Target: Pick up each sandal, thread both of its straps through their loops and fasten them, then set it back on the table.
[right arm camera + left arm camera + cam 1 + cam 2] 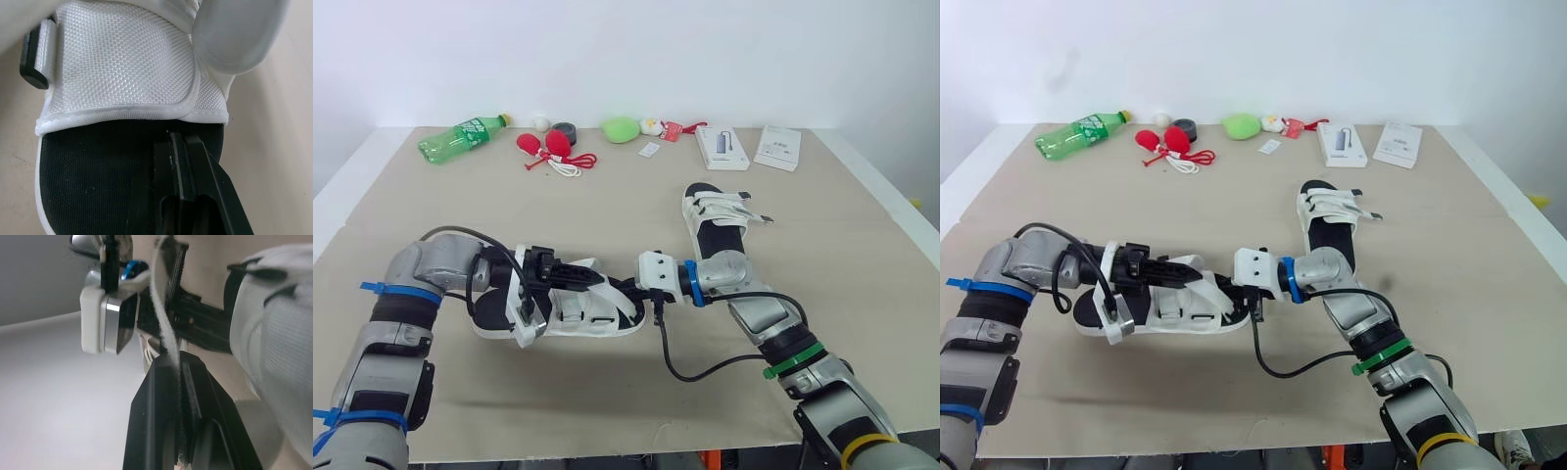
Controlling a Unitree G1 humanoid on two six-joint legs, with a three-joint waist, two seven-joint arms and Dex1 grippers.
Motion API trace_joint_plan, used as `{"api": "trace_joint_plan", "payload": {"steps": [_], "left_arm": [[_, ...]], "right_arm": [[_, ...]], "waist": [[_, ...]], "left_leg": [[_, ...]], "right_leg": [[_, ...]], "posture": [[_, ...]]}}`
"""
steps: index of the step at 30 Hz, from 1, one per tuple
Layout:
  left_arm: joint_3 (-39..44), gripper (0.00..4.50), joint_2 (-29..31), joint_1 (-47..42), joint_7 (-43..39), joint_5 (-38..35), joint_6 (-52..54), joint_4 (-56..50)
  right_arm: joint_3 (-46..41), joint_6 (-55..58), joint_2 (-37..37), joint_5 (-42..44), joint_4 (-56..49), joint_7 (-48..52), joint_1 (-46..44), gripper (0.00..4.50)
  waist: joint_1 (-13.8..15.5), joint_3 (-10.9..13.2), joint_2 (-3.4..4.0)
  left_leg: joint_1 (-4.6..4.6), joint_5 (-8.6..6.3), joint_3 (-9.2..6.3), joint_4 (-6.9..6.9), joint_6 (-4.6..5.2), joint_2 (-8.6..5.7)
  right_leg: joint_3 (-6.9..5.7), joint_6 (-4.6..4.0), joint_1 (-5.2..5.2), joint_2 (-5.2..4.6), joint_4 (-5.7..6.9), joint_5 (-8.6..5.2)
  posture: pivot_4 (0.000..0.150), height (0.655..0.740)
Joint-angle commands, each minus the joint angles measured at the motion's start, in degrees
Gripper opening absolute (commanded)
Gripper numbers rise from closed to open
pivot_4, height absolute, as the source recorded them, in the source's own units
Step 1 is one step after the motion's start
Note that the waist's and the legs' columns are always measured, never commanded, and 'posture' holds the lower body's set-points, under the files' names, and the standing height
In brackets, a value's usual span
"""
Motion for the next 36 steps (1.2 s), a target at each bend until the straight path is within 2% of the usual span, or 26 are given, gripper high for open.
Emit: {"api": "trace_joint_plan", "payload": {"steps": [1, 7, 10, 11, 15, 20, 21, 27, 30, 32, 33, 34, 36], "left_arm": [[2.45, 0.15, 2.26, -1.15, 6.73, 4.66, -0.20, 0.10], [-1.66, 0.15, 5.48, -0.51, 16.68, 11.57, -0.20, -5.20], [-3.69, 0.15, 7.33, -0.09, 21.79, 12.53, -0.20, -7.52], [-4.09, 0.70, 7.88, 0.08, 23.45, 12.55, -0.20, -8.30], [-5.66, 2.25, 9.80, -0.46, 26.79, 12.38, -0.20, -9.31], [-5.71, 4.11, 11.45, -1.76, 25.47, 9.71, 1.17, -9.98], [-5.59, 4.27, 12.04, -1.28, 25.13, 9.08, 1.83, -11.06], [-5.96, 4.27, 17.73, 5.08, 22.16, 2.38, 8.08, -15.86], [-9.56, 4.27, 22.04, 10.16, 17.13, -10.80, 17.18, -17.25], [-13.03, 4.27, 24.51, 15.94, 6.99, -31.99, 33.88, -22.08], [-13.75, 4.27, 25.98, 20.09, 0.78, -47.11, 47.43, -27.99], [-13.63, 4.27, 27.03, 22.93, -3.52, -57.41, 57.33, -32.71], [-11.06, 4.27, 29.29, 27.22, -6.72, -75.50, 75.63, -42.62]], "right_arm": [[2.58, 1.90, -2.01, -4.02, 2.99, 1.28, 2.39, 0.00], [2.54, 1.65, -2.27, -4.26, 3.71, 1.49, 2.03, 0.00], [2.60, 1.52, -2.22, -4.29, 4.10, 1.60, 1.74, 0.00], [2.61, 1.46, -2.23, -4.28, 4.22, 1.64, 1.66, 0.00], [2.70, 1.25, -2.23, -4.33, 4.61, 1.96, 1.41, 0.00], [2.76, 0.79, -2.17, -4.47, 5.39, 2.39, 1.06, 0.00], [2.77, 0.73, -2.13, -4.50, 5.53, 2.43, 1.00, 0.00], [3.03, 0.38, -1.87, -4.44, 5.79, 2.87, 1.11, 0.00], [3.11, 0.31, -1.80, -4.36, 5.80, 2.98, 1.22, 0.00], [3.15, 0.25, -1.75, -4.33, 5.86, 3.08, 1.29, 0.00], [3.21, 0.20, -1.70, -4.31, 5.94, 3.19, 1.29, 0.00], [3.22, 0.15, -1.71, -4.27, 5.97, 3.30, 1.29, 0.00], [3.21, 0.07, -1.65, -4.29, 6.08, 3.51, 1.25, 0.00]], "waist": [[0.00, 0.00, 0.00], [0.01, -0.01, 0.01], [0.00, -0.01, 0.01], [0.01, -0.01, 0.01], [0.16, -0.03, 0.03], [0.25, -0.03, 0.03], [0.25, -0.04, 0.04], [0.24, -0.08, 0.12], [0.30, -0.09, 0.12], [0.29, -0.10, 0.14], [0.18, -0.11, 0.18], [0.21, -0.11, 0.20], [0.18, -0.11, 0.11]], "left_leg": [[0.00, 0.00, 0.00, 0.00, 0.00, 0.00], [0.00, 0.00, 0.00, -0.01, 0.00, 0.00], [0.01, 0.00, 0.01, -0.01, 0.00, 0.00], [0.01, 0.00, 0.01, -0.01, 0.00, 0.00], [0.02, 0.00, 0.02, -0.01, 0.00, 0.00], [0.12, 0.03, 0.18, 0.02, 0.03, 0.00], [0.12, 0.03, 0.19, 0.02, 0.03, 0.00], [0.18, 0.03, 0.31, -0.01, 0.03, 0.01], [0.21, 0.03, 0.35, -0.02, 0.03, 0.03], [0.23, 0.03, 0.39, -0.01, 0.03, 0.05], [0.25, 0.03, 0.52, -0.01, 0.03, 0.09], [0.24, 0.01, 0.60, -0.03, 0.01, 0.12], [0.27, 0.01, 1.04, -0.03, 0.01, 0.46]], "right_leg": [[0.00, 0.00, 0.00, 0.00, 0.00, 0.00], [0.00, 0.00, 0.00, 0.00, 0.01, 0.00], [0.00, 0.00, 0.00, -0.01, 0.01, 0.00], [0.00, 0.00, -0.01, -0.01, 0.02, 0.00], [0.01, 0.01, 0.04, -0.03, 0.02, 0.00], [0.01, 0.03, 0.12, -0.12, 0.02, 0.02], [0.00, 0.03, 0.12, -0.13, 0.02, 0.02], [0.05, 0.04, 0.12, -0.18, 0.03, 0.00], [0.09, 0.03, 0.12, -0.18, 0.06, 0.00], [0.09, 0.03, 0.13, -0.19, 0.07, -0.01], [0.11, 0.01, 0.10, -0.25, 0.07, 0.00], [0.10, -0.02, 0.07, -0.33, 0.09, -0.01], [-0.06, -0.10, -0.04, -0.40, 0.14, -0.10]], "posture": [[0.150, 0.7400], [0.150, 0.7400], [0.150, 0.7400], [0.150, 0.7400], [0.150, 0.7400], [0.150, 0.7400], [0.150, 0.7400], [0.150, 0.7400], [0.150, 0.7400], [0.150, 0.7400], [0.150, 0.7400], [0.150, 0.7400], [0.150, 0.7400]]}}
